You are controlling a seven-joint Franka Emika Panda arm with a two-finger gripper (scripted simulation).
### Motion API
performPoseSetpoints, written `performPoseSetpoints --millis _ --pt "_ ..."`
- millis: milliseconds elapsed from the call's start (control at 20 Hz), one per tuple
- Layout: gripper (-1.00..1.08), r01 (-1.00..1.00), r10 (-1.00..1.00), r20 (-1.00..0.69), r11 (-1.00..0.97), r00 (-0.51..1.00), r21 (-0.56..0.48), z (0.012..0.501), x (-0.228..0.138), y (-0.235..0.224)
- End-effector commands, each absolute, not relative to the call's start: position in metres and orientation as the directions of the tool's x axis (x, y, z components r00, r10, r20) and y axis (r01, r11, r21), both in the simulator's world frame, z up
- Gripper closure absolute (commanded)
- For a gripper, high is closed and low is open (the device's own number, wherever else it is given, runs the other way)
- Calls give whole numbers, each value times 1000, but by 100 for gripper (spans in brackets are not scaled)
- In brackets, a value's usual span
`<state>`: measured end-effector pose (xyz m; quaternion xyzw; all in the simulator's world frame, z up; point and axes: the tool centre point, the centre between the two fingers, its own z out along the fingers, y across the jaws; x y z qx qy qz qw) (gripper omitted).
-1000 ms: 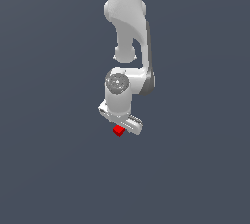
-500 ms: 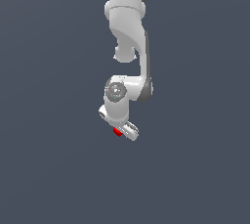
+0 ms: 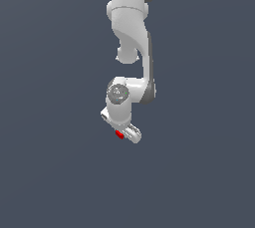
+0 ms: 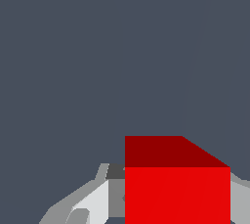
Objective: Pick up the red cube and move it to a goal position.
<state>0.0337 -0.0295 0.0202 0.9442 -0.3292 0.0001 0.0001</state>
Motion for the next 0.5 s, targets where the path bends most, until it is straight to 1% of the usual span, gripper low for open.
performPoseSetpoints --millis 0,450 --pt "108 -622 -622 0 -783 783 0 20 34 -30" --pt "108 -622 -622 0 -783 783 0 36 30 -29"
